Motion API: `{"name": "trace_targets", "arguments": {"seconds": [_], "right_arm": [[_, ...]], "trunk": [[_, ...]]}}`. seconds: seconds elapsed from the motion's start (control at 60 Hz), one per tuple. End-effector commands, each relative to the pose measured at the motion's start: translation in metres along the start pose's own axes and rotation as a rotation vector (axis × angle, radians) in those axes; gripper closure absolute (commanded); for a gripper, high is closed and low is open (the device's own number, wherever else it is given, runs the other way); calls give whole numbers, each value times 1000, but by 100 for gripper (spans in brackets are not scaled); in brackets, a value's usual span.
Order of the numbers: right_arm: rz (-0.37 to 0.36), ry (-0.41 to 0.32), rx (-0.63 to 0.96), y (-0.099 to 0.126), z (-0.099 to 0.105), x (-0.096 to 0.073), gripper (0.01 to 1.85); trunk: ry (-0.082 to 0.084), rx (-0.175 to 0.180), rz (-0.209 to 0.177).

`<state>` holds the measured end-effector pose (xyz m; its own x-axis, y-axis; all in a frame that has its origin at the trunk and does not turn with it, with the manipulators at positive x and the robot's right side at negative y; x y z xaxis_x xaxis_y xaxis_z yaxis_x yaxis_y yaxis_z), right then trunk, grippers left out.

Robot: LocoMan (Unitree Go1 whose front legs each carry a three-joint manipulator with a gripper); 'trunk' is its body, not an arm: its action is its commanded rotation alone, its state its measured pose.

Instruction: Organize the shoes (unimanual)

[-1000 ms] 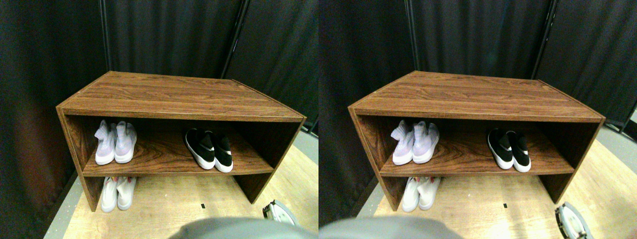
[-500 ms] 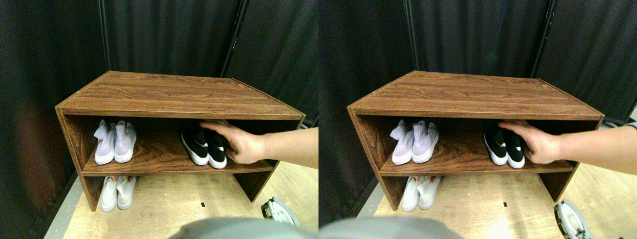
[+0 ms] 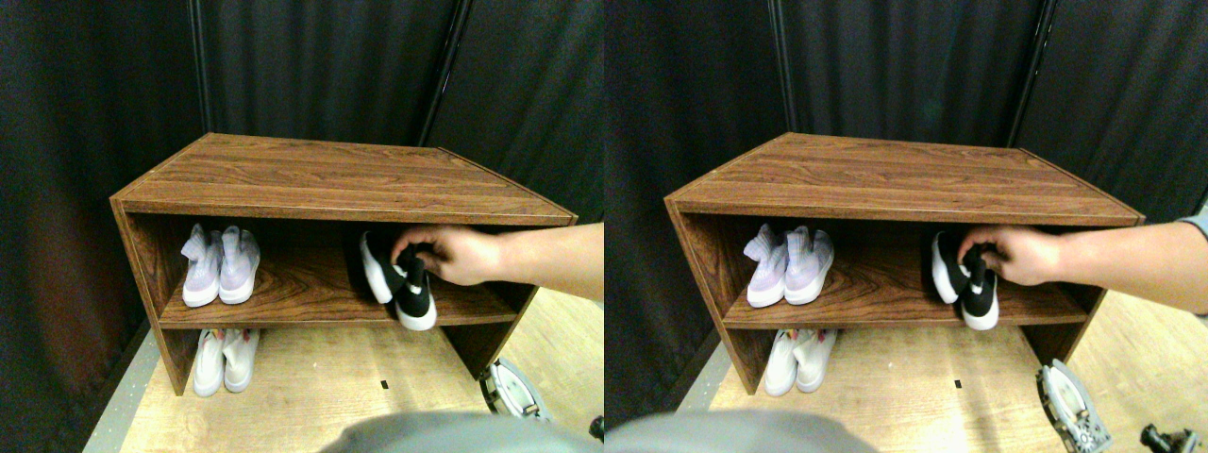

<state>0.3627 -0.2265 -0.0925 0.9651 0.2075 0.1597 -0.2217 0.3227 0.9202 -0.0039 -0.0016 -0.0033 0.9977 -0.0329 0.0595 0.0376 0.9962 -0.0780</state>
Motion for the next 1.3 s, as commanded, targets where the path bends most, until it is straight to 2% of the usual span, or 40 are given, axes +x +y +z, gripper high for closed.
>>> {"name": "trace_targets", "arguments": {"seconds": [0.017, 0.733, 1.067, 1.3], "right_arm": [[26, -14, 4, 2, 0, 3, 180], [7, -25, -18, -4, 6, 14, 180], [-14, -43, -4, -6, 3, 19, 180], [2, -27, -15, -9, 3, 22, 180]], "trunk": [[25, -8, 9], [48, -17, 15], [51, -22, 21], [52, -21, 21]]}}
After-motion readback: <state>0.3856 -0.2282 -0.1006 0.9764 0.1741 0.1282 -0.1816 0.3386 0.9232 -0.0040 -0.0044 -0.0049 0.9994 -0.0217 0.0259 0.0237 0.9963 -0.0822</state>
